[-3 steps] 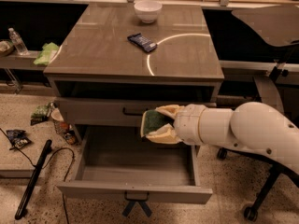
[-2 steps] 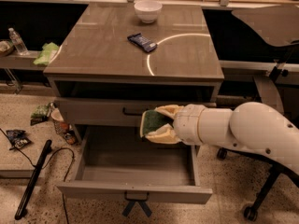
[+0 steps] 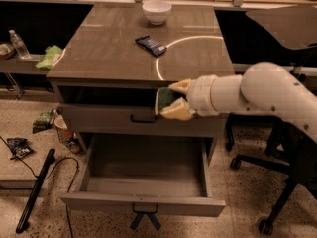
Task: Pick sponge from middle drawer and place on counter
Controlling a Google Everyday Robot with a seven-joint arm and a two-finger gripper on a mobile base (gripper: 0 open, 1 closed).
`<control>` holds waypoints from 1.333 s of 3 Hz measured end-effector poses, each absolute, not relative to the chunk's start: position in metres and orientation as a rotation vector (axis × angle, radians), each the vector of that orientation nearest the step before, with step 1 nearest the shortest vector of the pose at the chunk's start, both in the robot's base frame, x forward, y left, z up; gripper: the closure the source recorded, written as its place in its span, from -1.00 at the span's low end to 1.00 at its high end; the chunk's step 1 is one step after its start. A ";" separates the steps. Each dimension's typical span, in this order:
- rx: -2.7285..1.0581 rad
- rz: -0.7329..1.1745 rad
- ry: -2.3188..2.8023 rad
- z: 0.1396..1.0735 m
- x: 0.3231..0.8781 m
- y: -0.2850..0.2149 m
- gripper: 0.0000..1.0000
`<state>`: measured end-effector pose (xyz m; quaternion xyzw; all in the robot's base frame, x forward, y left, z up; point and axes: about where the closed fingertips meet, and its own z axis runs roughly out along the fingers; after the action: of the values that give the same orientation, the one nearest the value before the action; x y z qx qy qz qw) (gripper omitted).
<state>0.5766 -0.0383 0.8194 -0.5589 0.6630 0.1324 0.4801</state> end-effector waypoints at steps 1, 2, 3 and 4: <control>-1.401 0.279 1.560 0.852 0.632 -0.033 1.00; -1.397 0.209 1.502 0.896 0.668 -0.036 1.00; -1.400 0.164 1.472 0.923 0.700 -0.034 1.00; -1.392 0.159 1.482 0.923 0.736 -0.032 0.73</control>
Offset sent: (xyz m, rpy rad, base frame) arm 0.1360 -0.0079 0.1376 -0.0492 -0.2474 -0.0037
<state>0.7357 -0.0322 0.9232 -0.5816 0.6192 0.0663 0.5234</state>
